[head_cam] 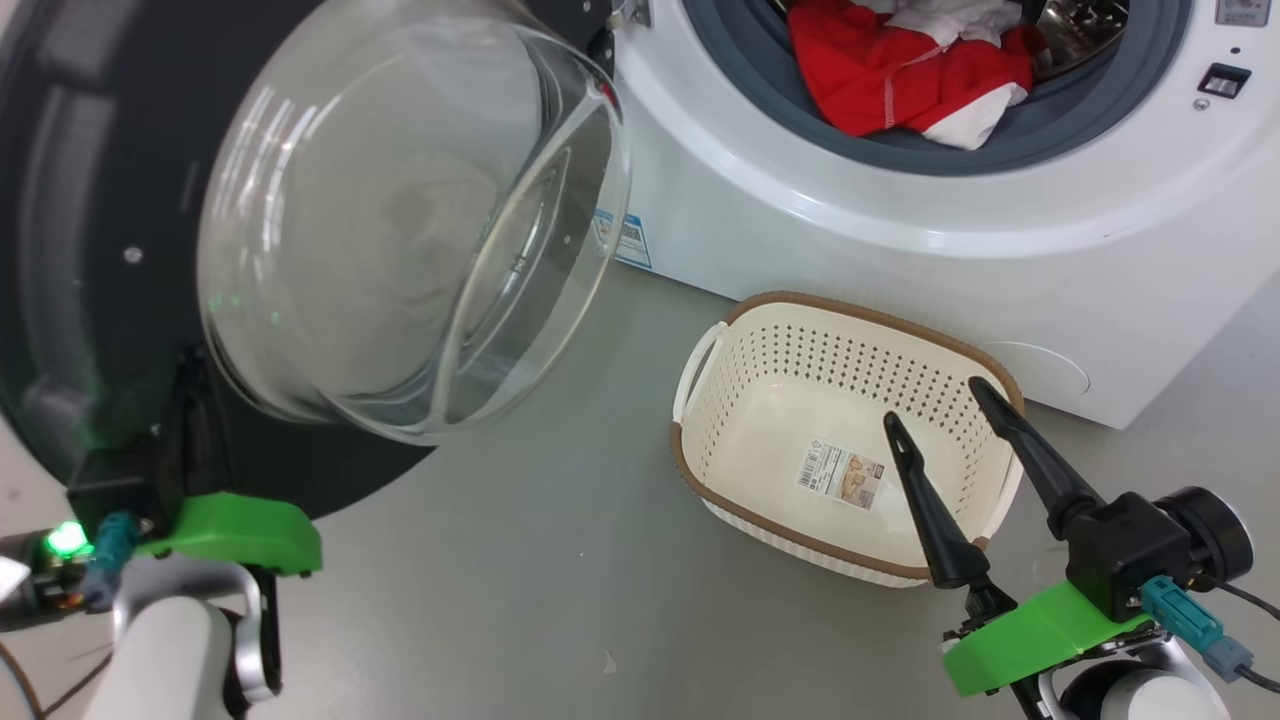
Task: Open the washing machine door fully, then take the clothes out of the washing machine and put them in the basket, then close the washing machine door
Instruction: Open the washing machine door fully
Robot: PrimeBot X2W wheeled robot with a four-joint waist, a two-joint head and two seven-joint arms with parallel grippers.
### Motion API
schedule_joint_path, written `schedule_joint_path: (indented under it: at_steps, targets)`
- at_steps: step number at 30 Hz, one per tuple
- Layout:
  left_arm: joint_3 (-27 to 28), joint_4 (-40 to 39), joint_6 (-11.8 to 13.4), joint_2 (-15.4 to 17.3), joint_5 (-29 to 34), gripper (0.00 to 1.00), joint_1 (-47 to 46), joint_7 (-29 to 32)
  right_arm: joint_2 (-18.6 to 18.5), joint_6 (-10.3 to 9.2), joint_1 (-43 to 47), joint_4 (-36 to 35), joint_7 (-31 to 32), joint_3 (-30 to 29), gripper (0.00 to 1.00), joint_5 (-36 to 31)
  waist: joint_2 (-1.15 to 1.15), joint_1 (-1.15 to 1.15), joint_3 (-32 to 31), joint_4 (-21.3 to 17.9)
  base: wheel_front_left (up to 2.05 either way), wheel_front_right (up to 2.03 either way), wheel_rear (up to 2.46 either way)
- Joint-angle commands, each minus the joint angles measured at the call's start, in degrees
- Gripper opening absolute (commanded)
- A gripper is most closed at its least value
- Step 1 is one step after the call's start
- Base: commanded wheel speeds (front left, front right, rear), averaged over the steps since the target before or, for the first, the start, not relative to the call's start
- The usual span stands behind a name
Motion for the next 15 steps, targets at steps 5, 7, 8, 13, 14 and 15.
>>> schedule_joint_path:
  at_steps: [5, 7, 8, 13, 14, 15]
  targets:
    - [4.81, 0.26, -0.26, 3.53, -0.35, 0.0, -2.98, -0.25, -0.25, 0.36, -1.83, -2.3, 0.55, 1.81, 1.0, -0.43, 0.0, 0.0, 0.5, -0.34, 0.0, 0.0, 0.0]
    - [5.4, 0.58, -0.48, 3.53, -0.12, 0.0, -3.27, -0.26, -0.35, 0.36, -1.94, -2.4, 0.68, 1.77, 1.0, -0.45, 0.0, 0.0, 0.62, -0.42, 0.0, 0.0, 0.0]
    - [5.67, 0.73, -0.57, 3.51, 0.03, 0.0, -3.4, -0.26, -0.4, 0.36, -1.99, -2.43, 0.73, 1.76, 1.0, -0.44, 0.0, 0.0, 0.66, -0.45, 0.0, 0.0, 0.0]
    - [6.86, 1.56, -0.76, 3.16, 0.82, 0.0, -3.72, -0.26, -0.48, 0.36, -2.19, -2.48, 0.88, 1.91, 1.0, -0.43, 0.0, 0.0, 0.76, -0.66, 0.0, 0.0, 0.0]
    - [7.08, 1.62, -0.76, 3.04, 0.95, 0.0, -3.67, -0.26, -0.48, 0.36, -2.24, -2.48, 0.89, 1.94, 1.0, -0.44, 0.0, 0.0, 0.8, -0.72, 0.0, 0.0, 0.0]
    - [7.28, 1.65, -0.76, 2.92, 1.1, 0.0, -3.62, -0.26, -0.49, 0.36, -2.28, -2.48, 0.9, 1.95, 1.0, -0.45, 0.0, 0.0, 0.83, -0.76, 0.0, 0.0, 0.0]
